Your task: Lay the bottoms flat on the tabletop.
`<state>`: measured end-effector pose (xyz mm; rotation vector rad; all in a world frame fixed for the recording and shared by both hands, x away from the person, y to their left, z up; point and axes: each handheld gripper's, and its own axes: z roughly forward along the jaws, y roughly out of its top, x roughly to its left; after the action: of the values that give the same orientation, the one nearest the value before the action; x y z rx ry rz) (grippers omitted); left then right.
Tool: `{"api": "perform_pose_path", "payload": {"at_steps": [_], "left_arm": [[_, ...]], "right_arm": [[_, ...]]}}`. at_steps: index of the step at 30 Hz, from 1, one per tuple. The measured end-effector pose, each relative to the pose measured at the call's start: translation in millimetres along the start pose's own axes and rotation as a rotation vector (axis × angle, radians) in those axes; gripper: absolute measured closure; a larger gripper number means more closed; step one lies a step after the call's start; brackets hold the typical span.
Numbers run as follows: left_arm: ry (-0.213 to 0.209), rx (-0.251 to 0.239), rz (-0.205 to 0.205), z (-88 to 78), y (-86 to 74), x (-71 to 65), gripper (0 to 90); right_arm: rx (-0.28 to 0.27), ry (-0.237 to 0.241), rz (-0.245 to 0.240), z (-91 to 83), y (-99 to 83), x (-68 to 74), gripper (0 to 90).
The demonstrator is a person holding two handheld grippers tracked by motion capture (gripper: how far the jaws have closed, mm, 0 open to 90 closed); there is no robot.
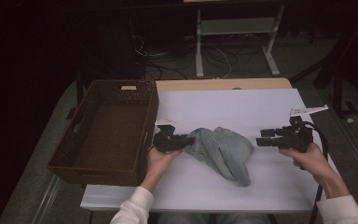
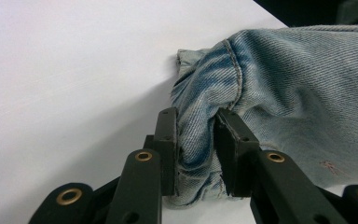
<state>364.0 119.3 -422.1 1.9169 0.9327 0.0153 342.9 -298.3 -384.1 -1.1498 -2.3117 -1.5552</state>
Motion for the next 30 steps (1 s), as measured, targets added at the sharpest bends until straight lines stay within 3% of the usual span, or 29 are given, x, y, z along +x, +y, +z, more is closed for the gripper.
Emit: {"api": "perform_pose_path", "payload": {"at_steps": [3,10,17,24,30], "left_arm": [[0.0,0.0,0.0,0.2,0.0,0.0,70.3],[0.0,0.0,0.001,0.2,0.0,0.1,70.1],[-0.002,-0.002,-0.001,0.3,-0.5,0.6,69.9],[0.001,-0.005,-0.003,0.4,-1.7,0.7,69.1],[0.004,-0.007,-0.004,0.3,-2.4,0.5,67.5]], "right_arm": [[-0.003,-0.046,0.017,5.2,1.5,-9.0,14.6],[0.007,-0.088,0.044,22.9,11.6,-27.9,13.6],[0.088,-0.114,0.058,55.7,18.8,-43.0,15.1],[0.208,-0.136,0.058,84.8,12.0,-49.1,18.9],[0.218,-0.112,0.066,88.7,7.1,-49.1,26.3]]}}
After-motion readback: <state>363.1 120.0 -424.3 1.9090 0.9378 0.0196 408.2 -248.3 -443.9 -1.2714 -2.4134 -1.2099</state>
